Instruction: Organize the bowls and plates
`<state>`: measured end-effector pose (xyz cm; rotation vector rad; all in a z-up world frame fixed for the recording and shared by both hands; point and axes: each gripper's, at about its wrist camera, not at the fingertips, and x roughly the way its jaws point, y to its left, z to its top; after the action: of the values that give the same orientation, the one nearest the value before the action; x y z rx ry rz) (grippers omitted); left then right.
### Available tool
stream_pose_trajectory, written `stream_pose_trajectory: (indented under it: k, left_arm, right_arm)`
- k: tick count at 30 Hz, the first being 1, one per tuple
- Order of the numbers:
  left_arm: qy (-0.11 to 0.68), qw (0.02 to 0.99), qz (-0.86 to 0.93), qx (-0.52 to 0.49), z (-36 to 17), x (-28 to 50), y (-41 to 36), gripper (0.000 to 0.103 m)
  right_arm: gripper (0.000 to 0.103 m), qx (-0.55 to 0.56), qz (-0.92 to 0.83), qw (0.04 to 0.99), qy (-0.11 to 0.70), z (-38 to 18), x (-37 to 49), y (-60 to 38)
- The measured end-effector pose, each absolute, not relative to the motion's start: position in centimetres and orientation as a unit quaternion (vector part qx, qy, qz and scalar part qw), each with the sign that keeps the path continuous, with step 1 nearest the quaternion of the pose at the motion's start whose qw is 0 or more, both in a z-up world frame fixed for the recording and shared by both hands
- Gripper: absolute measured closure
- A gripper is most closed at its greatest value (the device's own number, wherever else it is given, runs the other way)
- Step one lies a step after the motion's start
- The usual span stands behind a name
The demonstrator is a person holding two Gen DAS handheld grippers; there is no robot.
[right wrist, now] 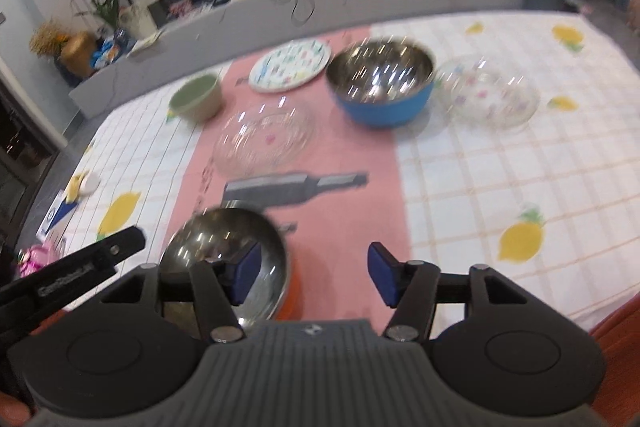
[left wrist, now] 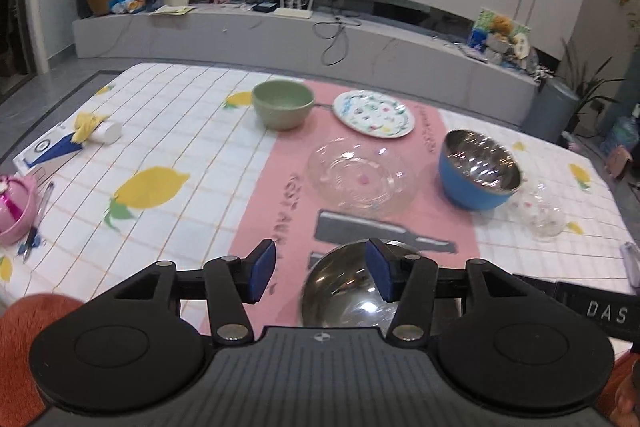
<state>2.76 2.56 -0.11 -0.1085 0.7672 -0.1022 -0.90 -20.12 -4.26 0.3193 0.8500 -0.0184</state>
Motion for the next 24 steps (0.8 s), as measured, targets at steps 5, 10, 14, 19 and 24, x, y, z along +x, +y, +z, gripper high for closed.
stream_pose_trajectory:
  k: [5, 10, 14, 19, 24]
  left_arm:
    - [0.372, 0.922, -0.085, -0.059, 1.0, 3.4, 1.3, 0.043]
    - [0.370, 0.921, -0.106, -0.057, 1.7, 4.5, -0.4, 0.043]
    - [0.368, 0.920, -0.124, -0.058, 1.9, 5.5, -1.7, 0.043]
    - [0.366, 0.918, -0.138, -0.073, 2.1, 6.9, -3.1, 0.043]
    - [0.366, 0.914, -0.151, -0.090, 2.0, 8.8, -4.7, 0.043]
  right_arm:
    - [0.037, 0.154, -0.028, 0.909, 0.386, -2.9, -1.1, -21.6]
    - [0.036, 0.155, -0.046, 0.912, 0.377, -2.6, -0.6, -22.8]
    - [0.035, 0.154, -0.056, 0.912, 0.376, -2.9, 0.2, -23.8]
    - [0.035, 0.163, -0.068, 0.911, 0.373, -3.0, 1.7, -25.1]
    - [0.035, 0.159, -0.076, 0.915, 0.363, -2.7, 3.9, -26.4]
